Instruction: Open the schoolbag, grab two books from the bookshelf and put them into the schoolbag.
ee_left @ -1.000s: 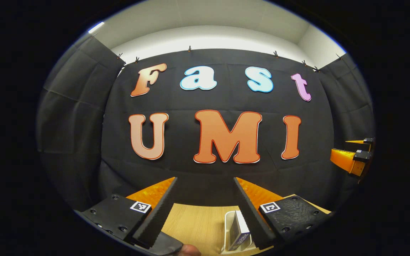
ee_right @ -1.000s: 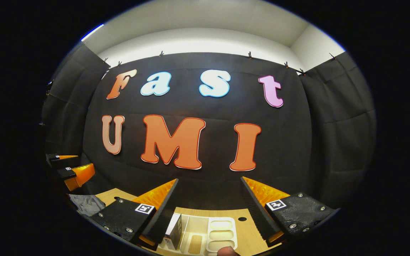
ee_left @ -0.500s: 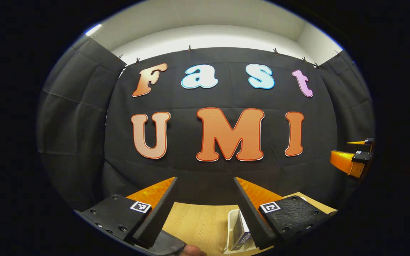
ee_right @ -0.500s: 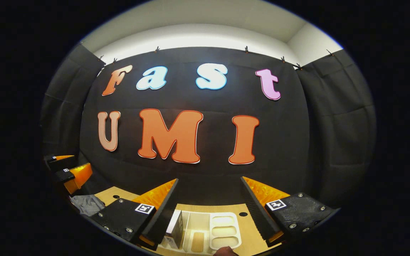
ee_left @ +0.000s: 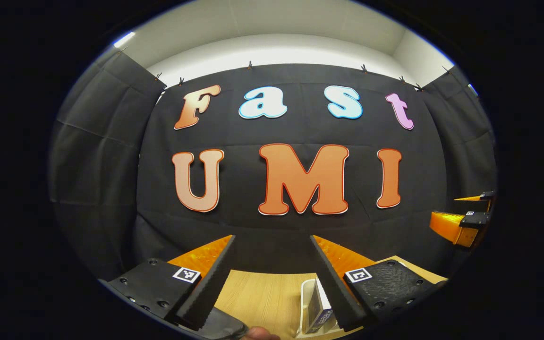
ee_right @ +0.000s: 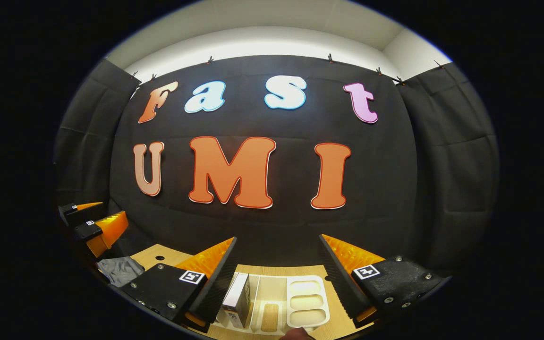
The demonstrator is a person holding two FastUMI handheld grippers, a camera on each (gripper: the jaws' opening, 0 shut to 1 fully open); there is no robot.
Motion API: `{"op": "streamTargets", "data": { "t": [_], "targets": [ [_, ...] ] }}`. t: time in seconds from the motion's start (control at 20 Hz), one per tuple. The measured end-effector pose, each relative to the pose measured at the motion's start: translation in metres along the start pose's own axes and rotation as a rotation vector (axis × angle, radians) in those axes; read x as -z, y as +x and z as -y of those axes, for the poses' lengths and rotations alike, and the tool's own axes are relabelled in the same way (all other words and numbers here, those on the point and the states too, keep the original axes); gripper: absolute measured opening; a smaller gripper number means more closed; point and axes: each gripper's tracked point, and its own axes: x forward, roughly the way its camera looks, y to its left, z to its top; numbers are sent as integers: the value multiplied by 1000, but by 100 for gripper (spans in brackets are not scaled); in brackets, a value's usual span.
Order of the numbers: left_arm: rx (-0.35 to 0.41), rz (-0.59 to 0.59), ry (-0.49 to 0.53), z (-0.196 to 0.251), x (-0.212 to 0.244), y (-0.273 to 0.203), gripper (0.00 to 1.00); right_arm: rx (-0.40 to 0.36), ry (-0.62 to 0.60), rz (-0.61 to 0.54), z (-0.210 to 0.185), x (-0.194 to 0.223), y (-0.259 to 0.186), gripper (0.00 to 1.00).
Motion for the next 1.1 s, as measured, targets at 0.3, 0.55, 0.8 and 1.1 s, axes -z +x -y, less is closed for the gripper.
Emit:
{"op": "streamTargets", "data": {
  "t": [0.3, 0.55, 0.8, 1.1],
  "targets": [
    [0, -30, 30, -1, 22, 3, 95, -20, -5, -17, -4, 7, 0, 98],
    [-49, -139, 238, -23, 95, -2, 97, -17, -7, -24, 3, 12, 4, 98],
    [-66, -273, 480, -48, 177, -10, 96, -12, -12, -36, 11, 20, 8, 98],
    [-67, -396, 685, -73, 245, -25, 96, -8, -23, -53, 18, 29, 11, 98]
  ]
}}
